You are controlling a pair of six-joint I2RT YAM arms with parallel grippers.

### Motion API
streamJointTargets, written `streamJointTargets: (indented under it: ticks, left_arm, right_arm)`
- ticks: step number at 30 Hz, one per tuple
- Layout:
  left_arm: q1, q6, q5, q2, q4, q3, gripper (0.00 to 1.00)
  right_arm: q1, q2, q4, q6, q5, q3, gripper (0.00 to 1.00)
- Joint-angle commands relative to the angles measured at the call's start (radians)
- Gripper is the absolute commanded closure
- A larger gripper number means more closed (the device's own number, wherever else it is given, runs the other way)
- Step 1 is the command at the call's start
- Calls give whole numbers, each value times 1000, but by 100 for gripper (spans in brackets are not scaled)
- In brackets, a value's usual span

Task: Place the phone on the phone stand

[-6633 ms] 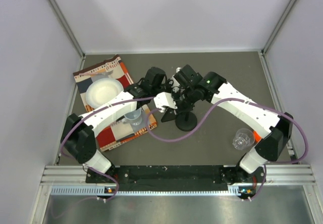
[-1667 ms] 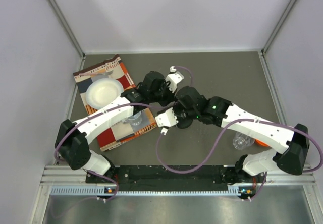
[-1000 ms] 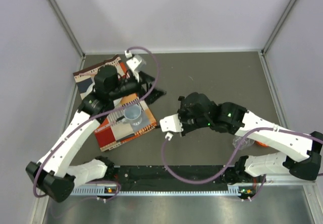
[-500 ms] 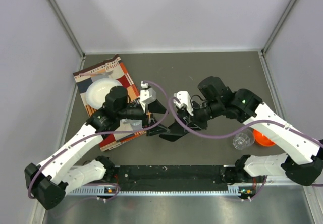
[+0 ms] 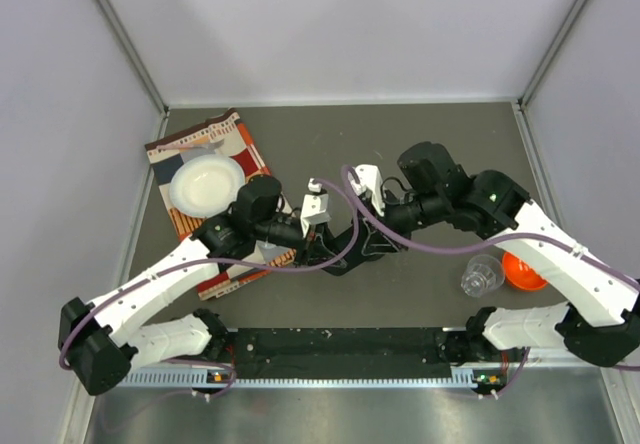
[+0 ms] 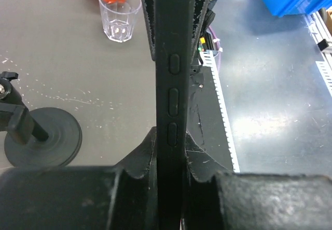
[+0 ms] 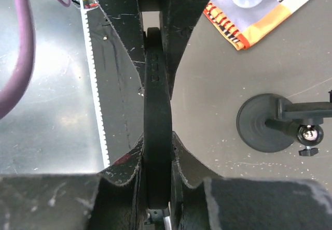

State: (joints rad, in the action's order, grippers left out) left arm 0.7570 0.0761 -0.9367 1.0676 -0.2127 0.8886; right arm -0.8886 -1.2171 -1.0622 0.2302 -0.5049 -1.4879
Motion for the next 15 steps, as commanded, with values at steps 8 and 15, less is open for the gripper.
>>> streamJointTargets:
  ticks: [8, 15]
  left_arm:
    - [-13, -134, -10, -96, 254, -55, 100]
    - [-19, -297, -86, -129, 476, -125, 100]
  right_arm:
    - [100, 289, 577, -520, 116, 263, 1]
    - [203, 399, 959, -685, -159, 515, 5]
